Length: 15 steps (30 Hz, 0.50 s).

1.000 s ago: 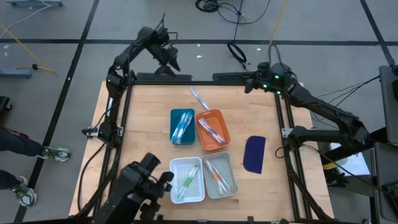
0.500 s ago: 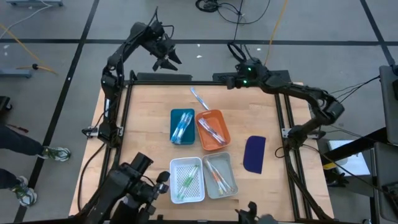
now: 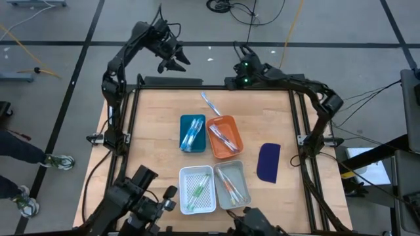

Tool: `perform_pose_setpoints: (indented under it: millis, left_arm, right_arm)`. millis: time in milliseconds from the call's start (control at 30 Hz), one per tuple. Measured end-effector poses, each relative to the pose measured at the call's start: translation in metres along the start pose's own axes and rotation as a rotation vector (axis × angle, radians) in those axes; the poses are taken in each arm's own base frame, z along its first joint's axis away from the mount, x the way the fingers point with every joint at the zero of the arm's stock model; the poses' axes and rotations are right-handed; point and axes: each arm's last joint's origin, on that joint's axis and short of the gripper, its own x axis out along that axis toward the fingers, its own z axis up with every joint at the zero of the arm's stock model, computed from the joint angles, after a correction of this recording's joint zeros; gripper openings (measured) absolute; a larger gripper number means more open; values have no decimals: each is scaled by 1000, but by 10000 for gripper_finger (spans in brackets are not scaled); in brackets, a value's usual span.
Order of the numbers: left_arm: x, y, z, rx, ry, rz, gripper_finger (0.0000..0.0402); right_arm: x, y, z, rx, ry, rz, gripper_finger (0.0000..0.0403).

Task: Pick & Place Toothbrushes
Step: Adjust the blue toothbrush on the blue bin

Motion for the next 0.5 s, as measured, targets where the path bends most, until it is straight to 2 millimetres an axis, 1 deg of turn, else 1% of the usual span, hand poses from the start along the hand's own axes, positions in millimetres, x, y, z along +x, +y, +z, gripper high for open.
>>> perform_pose_setpoints:
  millis: [133,200,333,500]
  left_arm:
    - [0,-12,2,0,-1,-9,223]
    - [0,-19,1,-11,1,-14,223]
    - [-2,-37,1,5,-8,-22,223]
    - [-4,-63,-1,25,-29,-36,223]
  right_arm:
    - [16,3,3,1,36,31,116]
    - [22,4,0,18,65,27,116]
    - [36,9,-3,15,89,38,116]
    - [55,12,-12,39,134,36,116]
